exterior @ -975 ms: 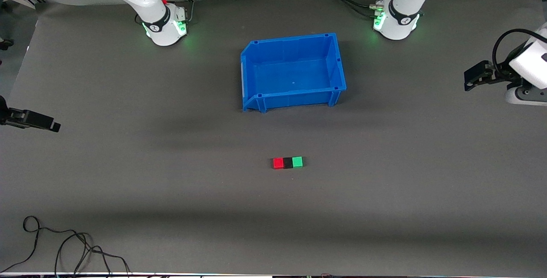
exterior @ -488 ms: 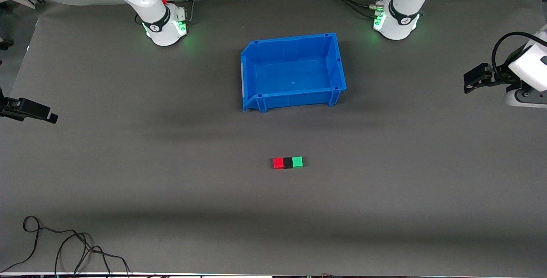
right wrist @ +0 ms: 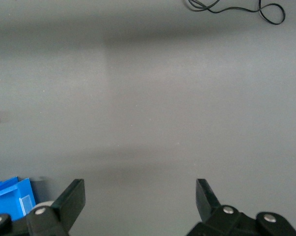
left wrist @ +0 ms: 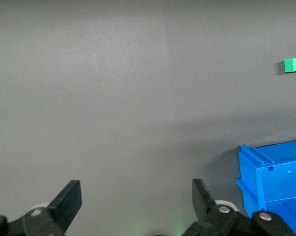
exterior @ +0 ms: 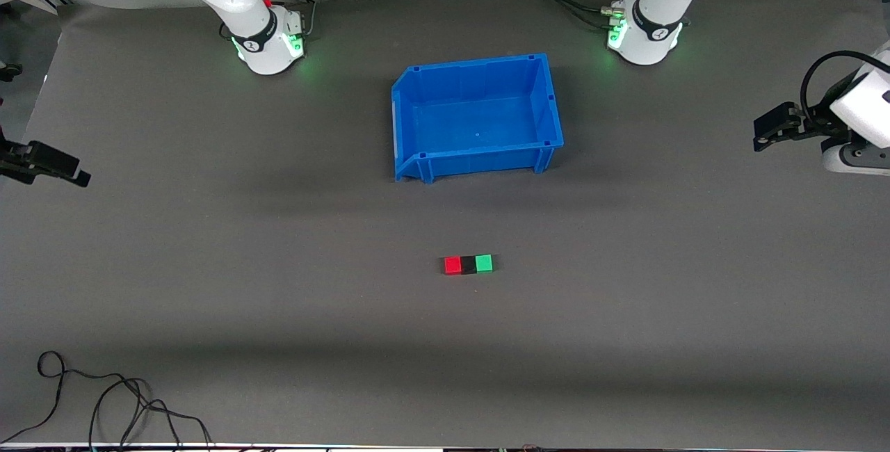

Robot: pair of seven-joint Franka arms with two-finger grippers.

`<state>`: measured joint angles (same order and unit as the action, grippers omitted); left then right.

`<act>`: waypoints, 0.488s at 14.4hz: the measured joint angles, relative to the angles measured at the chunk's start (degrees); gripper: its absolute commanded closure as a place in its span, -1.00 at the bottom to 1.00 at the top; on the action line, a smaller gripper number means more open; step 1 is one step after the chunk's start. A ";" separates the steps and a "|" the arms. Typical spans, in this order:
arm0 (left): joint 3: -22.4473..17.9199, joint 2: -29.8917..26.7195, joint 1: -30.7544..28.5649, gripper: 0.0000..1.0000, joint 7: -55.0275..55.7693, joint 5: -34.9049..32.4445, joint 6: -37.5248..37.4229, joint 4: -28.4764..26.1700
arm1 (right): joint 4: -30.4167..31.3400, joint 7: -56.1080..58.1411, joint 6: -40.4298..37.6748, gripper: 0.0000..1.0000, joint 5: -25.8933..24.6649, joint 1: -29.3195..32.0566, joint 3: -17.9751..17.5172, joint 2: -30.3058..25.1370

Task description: Attach green and red cubes to black cube

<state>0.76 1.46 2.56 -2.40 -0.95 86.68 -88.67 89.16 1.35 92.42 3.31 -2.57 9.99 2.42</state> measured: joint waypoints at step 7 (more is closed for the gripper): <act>0.00 0.00 0.00 -1.00 0.24 -0.01 0.00 0.01 | 0.57 -0.02 0.69 -1.00 -0.87 0.44 -1.98 -0.51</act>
<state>0.76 1.46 2.56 -2.16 -0.95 86.68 -88.66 89.73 1.33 93.11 2.44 -2.14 8.01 1.91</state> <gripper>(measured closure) 0.000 0.000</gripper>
